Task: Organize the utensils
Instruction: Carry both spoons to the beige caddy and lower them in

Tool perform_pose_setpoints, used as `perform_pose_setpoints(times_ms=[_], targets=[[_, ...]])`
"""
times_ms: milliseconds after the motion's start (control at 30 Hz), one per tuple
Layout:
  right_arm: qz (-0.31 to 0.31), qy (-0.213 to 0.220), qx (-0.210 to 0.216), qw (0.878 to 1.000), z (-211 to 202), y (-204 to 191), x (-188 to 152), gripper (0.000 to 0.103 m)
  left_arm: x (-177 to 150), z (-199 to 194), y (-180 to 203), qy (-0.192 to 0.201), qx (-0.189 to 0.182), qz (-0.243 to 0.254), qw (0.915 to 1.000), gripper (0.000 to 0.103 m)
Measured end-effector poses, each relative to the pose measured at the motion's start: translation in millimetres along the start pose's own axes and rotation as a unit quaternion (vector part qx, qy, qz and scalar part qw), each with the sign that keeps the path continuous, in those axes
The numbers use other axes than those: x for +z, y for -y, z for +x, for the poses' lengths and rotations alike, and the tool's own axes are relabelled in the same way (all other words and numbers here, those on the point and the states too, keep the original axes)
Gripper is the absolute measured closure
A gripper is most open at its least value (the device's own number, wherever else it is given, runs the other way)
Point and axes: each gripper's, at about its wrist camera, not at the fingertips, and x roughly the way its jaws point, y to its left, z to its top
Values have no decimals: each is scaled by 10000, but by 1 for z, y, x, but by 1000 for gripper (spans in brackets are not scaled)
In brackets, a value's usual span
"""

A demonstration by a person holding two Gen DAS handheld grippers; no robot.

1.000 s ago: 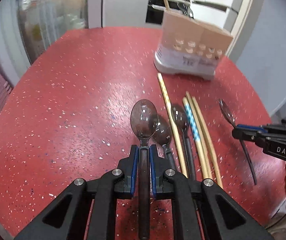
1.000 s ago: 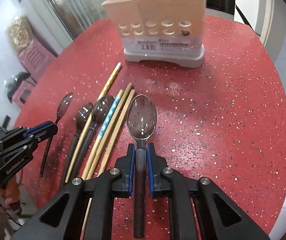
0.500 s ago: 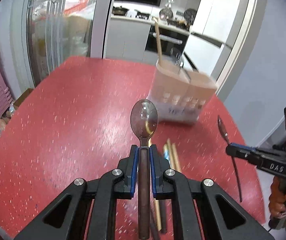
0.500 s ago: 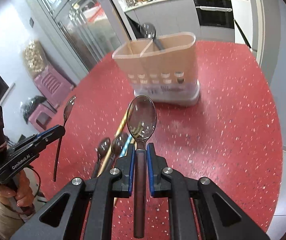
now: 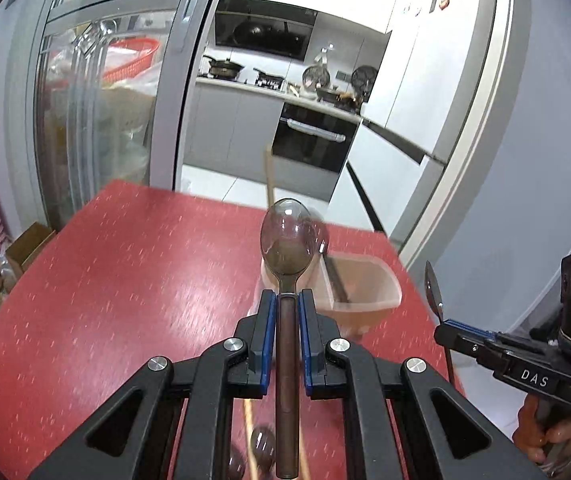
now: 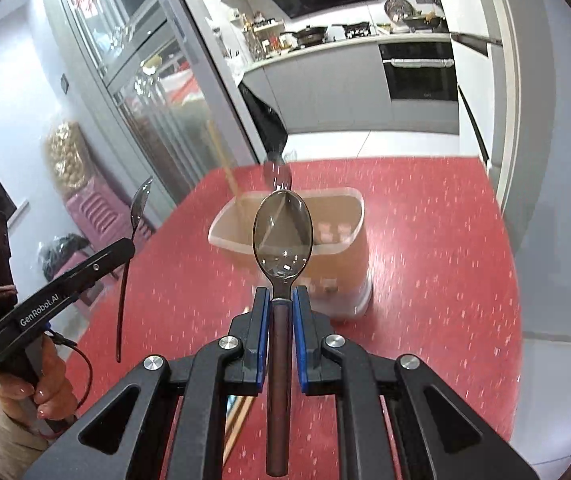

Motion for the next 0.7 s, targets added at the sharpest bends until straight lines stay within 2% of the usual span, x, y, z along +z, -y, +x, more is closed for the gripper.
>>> perform_pose_setpoints(times_ms=[167, 367, 533, 700], targets=[[-20, 358, -5, 9994, 5, 2, 38, 90, 29, 20, 4, 391, 9, 19, 9992, 67], [-95, 719, -50, 9974, 27, 1, 71, 90, 47, 50, 1, 590, 63, -152, 9981, 67], [-150, 999, -111, 9948, 45, 6, 92, 90, 59, 74, 2, 808, 111, -272, 9963, 67], [-165, 1197, -280, 9923, 69, 16, 101, 91, 61, 94, 8, 1092, 214, -162, 9937, 67]])
